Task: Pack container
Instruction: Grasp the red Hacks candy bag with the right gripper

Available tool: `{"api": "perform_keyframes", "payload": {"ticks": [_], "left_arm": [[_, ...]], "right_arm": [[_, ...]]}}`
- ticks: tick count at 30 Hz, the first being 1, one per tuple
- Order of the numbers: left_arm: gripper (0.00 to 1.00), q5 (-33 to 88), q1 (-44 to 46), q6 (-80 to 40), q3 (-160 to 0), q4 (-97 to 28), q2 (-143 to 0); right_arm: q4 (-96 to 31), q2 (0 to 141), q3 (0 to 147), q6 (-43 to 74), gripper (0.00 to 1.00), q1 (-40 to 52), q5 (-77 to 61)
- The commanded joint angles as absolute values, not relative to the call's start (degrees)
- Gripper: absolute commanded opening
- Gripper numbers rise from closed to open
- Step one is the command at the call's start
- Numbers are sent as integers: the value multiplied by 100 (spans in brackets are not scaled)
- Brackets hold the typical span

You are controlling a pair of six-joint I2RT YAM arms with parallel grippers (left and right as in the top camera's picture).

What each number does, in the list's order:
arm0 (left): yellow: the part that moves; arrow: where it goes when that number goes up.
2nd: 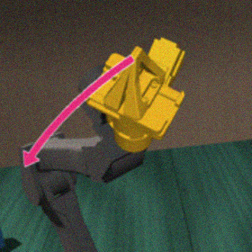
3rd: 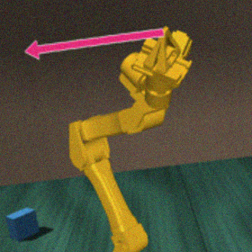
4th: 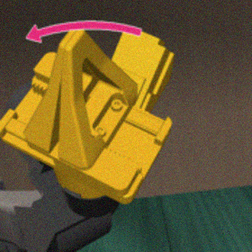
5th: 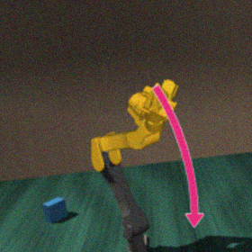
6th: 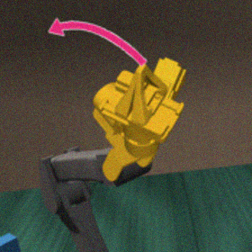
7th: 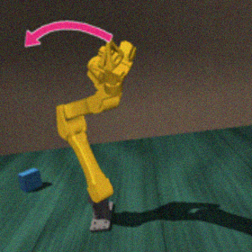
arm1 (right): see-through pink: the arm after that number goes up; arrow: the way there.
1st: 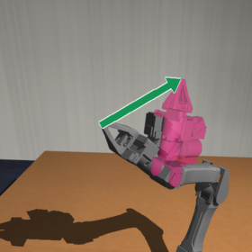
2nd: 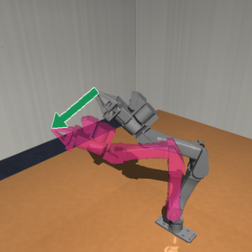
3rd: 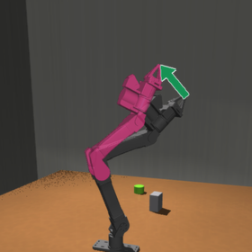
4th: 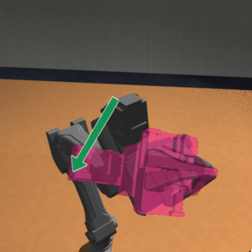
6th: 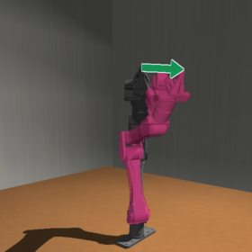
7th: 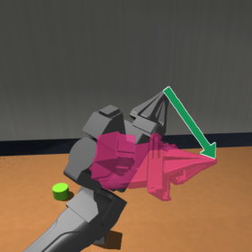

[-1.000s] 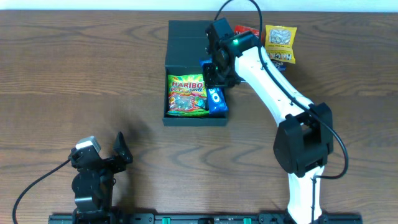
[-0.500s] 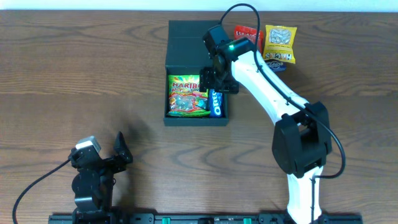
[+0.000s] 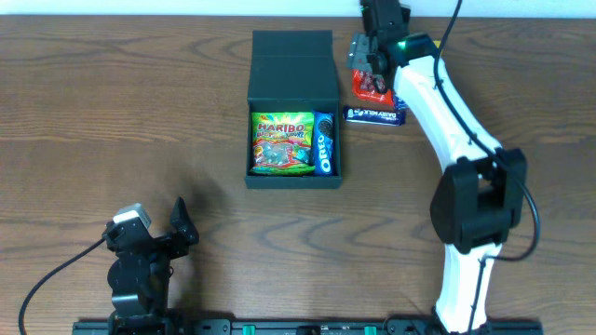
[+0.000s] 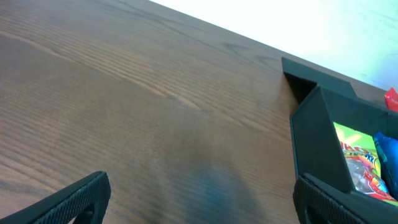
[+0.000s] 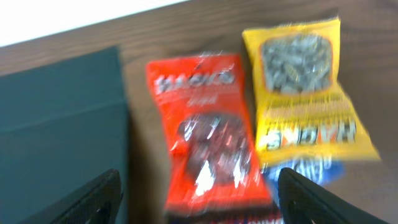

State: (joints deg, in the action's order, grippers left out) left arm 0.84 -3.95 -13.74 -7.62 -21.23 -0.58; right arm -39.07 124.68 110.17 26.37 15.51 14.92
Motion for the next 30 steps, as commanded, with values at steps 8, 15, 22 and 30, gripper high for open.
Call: {"api": "perform_keyframes", "payload": {"ticks": [8,15,22,30], "left_arm": [[95,-19,-373,-1417,-642,-2161,-25],[95,-19,-373,-1417,-642,-2161,-25],[95,-19,-373,-1417,-642,-2161,-25],[95,-19,-373,-1417,-642,-2161,-25]], "right_arm": [[-3059,13561,11054,1686,83,1420,1079],[-3203,14011,11054,1688,68,1378,1518],[-3293,14007,11100,1686,29,1378,1516],[-4101,13279,11907,1686,6,1391,1315]]}}
